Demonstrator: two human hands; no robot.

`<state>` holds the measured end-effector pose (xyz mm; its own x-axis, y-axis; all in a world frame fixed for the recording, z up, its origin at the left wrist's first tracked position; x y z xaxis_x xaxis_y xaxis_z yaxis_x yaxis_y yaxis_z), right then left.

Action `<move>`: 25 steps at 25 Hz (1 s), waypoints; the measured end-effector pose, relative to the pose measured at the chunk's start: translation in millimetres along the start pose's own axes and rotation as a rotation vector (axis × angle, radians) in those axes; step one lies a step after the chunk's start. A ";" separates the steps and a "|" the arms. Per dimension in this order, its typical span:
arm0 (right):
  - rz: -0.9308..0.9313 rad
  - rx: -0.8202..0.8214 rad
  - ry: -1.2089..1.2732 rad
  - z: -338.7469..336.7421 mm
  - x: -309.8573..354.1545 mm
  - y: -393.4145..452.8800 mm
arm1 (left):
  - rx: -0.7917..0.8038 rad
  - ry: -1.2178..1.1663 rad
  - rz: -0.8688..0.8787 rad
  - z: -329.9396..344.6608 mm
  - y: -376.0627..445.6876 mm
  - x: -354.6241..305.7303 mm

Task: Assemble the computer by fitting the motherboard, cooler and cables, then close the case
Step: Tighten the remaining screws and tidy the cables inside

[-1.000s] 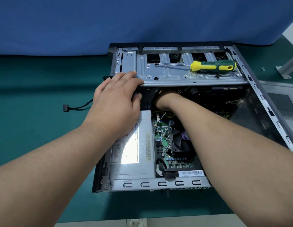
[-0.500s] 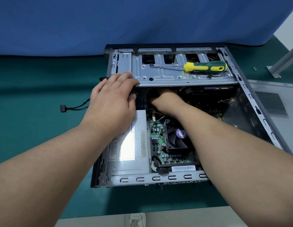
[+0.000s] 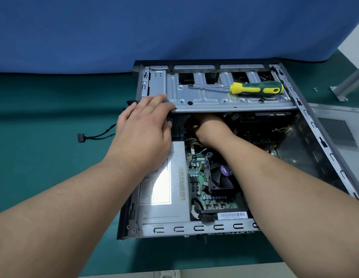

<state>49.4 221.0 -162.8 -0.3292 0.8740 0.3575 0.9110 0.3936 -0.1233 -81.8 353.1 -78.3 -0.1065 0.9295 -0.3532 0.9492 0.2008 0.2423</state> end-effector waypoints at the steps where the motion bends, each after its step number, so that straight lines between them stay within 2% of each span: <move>1: 0.003 0.000 -0.006 0.5 0.4 0.4 | -0.002 -0.001 0.000 0.3 0.1 0.5; 13: 0.065 0.005 0.055 8.4 -2.9 6.2 | -0.013 -0.009 0.000 2.0 1.1 2.9; 25: 0.091 0.062 0.013 10.7 -2.1 8.7 | -0.004 -0.005 0.000 2.0 1.1 2.4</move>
<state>55.4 225.6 -174.5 -0.2423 0.9033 0.3541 0.9196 0.3301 -0.2129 -80.5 354.9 -80.6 -0.1050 0.9280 -0.3574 0.9480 0.2020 0.2461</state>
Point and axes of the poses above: each hand's wrist, its own y-axis towards the middle knuckle, its own z-axis out of the palm, x = y × z, the point moved 4 cm from there along y, towards the middle knuckle, and after that the axes turned 7 degrees about -x, right-handed, at the moved point
